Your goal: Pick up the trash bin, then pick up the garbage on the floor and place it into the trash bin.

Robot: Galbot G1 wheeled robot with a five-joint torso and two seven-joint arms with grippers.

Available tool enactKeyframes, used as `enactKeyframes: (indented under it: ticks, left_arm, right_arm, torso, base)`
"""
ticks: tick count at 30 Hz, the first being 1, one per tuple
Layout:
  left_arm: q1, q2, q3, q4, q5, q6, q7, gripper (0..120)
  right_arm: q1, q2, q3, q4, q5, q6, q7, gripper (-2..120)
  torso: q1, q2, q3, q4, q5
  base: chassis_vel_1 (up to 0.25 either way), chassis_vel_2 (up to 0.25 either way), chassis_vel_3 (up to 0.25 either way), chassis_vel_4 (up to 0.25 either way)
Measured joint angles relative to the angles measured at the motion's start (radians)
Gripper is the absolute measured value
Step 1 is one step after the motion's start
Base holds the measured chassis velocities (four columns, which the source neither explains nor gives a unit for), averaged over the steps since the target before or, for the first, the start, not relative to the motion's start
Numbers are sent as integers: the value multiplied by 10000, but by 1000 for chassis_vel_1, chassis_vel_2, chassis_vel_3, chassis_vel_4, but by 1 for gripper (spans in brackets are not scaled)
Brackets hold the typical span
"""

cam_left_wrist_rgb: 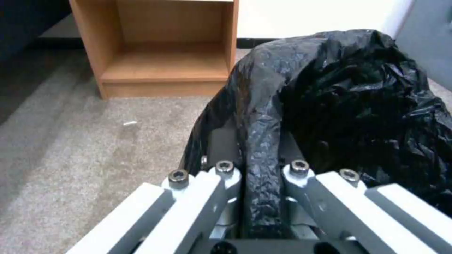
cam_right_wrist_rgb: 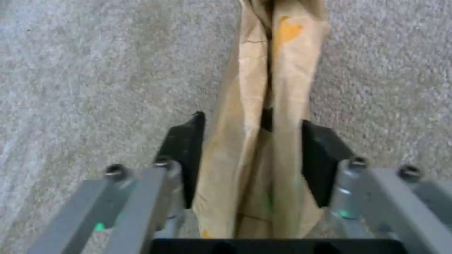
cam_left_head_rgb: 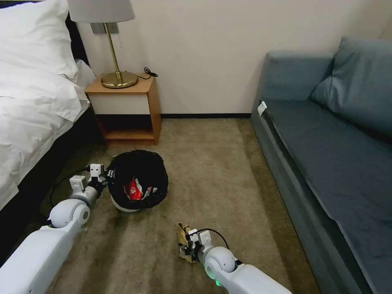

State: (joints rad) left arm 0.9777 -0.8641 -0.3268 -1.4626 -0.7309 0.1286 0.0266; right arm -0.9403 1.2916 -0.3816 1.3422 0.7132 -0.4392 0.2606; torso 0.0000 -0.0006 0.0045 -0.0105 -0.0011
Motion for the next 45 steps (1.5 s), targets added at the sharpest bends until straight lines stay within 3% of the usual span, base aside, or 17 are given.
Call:
enactKeyframes:
  ticks: [7, 12, 29, 40, 45]
  left_arm:
    - [69, 21, -57, -82, 0, -2, 0, 4]
    - [89, 35, -79, -98, -5, -1, 0, 4]
    - [138, 190, -137, -306, -103, -1, -21, 4]
    - [156, 186, -19, -361, -104, 0, -73, 4]
    - [49, -46, 138, -208, -3, -24, -87, 4]
  right_arm:
    - [-45, -36, 57, 118, 2, 3, 16, 12]
    - [-106, -49, 143, 158, -38, 19, 22, 0]
    - [446, -879, 450, 670, 444, 90, 174, 0]
    - [2247, -2038, 698, 1070, 1239, 105, 109, 0]
    - [2781, -1887, 472, 1478, 1188, 280, 167, 0]
  torso:
    - [0, 0, 0, 1, 0]
    - [0, 0, 0, 1, 0]
    - [0, 0, 0, 0, 2]
    - [1, 0, 0, -1, 2]
    - [1, 0, 1, -1, 0]
  base:
    - [0, 0, 0, 0]
    - [0, 0, 0, 0]
    - [0, 0, 0, 0]
    - [0, 0, 0, 0]
    - [0, 0, 0, 0]
